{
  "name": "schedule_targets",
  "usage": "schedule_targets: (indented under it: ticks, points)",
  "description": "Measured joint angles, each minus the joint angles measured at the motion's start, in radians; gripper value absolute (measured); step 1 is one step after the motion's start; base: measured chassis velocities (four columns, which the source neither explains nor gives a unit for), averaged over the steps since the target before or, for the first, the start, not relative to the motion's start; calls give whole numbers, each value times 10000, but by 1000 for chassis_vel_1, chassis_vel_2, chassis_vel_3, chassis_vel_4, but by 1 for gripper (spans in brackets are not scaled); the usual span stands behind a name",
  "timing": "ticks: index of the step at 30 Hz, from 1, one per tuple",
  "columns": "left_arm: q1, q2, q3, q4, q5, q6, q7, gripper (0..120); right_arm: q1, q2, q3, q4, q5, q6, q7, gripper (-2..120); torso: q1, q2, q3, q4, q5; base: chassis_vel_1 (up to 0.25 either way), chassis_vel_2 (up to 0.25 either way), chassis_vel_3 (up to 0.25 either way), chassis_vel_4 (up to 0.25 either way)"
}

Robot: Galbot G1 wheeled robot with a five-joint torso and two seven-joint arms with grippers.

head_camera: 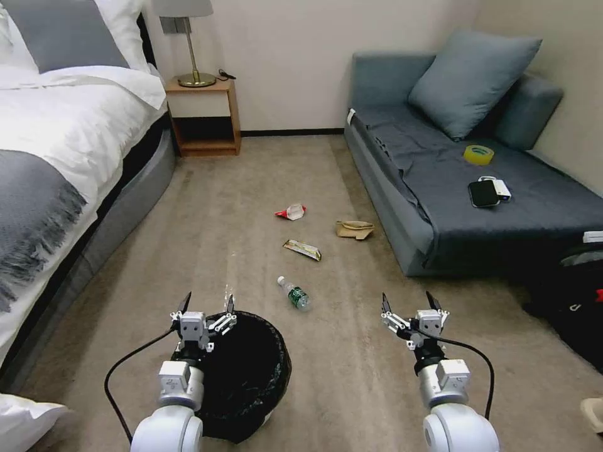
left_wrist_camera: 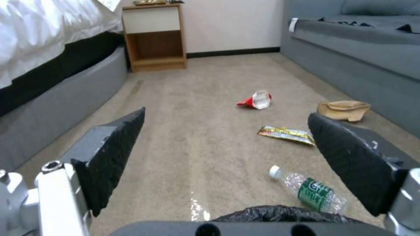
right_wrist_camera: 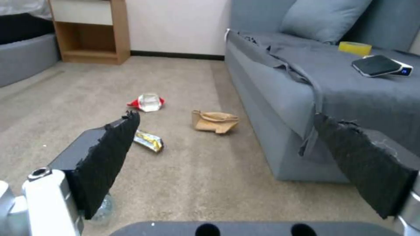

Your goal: Pick up the trash bin, then pick up the garbage on the floor and place it into the trash bin.

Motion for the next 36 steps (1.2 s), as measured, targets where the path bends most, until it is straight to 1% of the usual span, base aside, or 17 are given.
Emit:
schedule_targets:
  ticks: [25,26,27,28,29,30,31,32,33,34,35,36]
  points:
    - [34,-16,-2,-1,-10,-59,-15,100,-3,-1,-1,10,-4,-8,11,100,0,1,0,-1,0,0,0,0,0]
    - [117,-81,-3,101,13,-213,-103,100,-7,1,-5,-9,-18,1,27,100,0,1,0,-4,3,0,0,0,0]
    - [117,-81,-3,101,13,-213,-103,100,-7,1,-5,-9,-18,1,27,100,0,1,0,-4,3,0,0,0,0]
    - [319,-232,1,339,81,-504,-287,100,-21,17,-12,-135,-74,92,85,100,0,2,-1,-3,1,0,0,0,0]
    - [660,-476,31,737,188,-953,-566,100,-94,71,-40,-492,-224,318,242,100,0,3,0,2,-6,0,0,0,0]
    - [1021,-751,60,1159,310,-1470,-892,100,-220,146,-106,-973,-415,610,442,100,0,2,0,0,-1,0,0,0,0]
    - [1021,-751,60,1159,310,-1470,-892,100,-220,146,-106,-973,-415,610,442,100,0,2,0,0,-1,0,0,0,0]
    - [1322,-961,85,1500,407,-1861,-1142,100,-334,232,-164,-1491,-646,949,674,100,0,2,0,7,0,0,0,0,0]
    - [1481,-1045,114,1534,378,-2062,-1249,100,-434,294,-199,-1868,-785,1198,807,100,0,2,0,2,-3,0,0,0,0]
    - [1672,-1077,120,1332,322,-2117,-1311,100,-547,308,-249,-1958,-856,1355,744,100,0,2,1,-4,6,0,0,0,0]
    - [1781,-1077,139,1140,297,-2103,-1339,100,-569,302,-263,-1915,-870,1407,690,100,0,2,0,1,8,0,0,0,0]
    - [1781,-1077,139,1140,297,-2103,-1339,100,-569,302,-263,-1915,-870,1407,690,100,0,2,0,1,8,0,0,0,0]
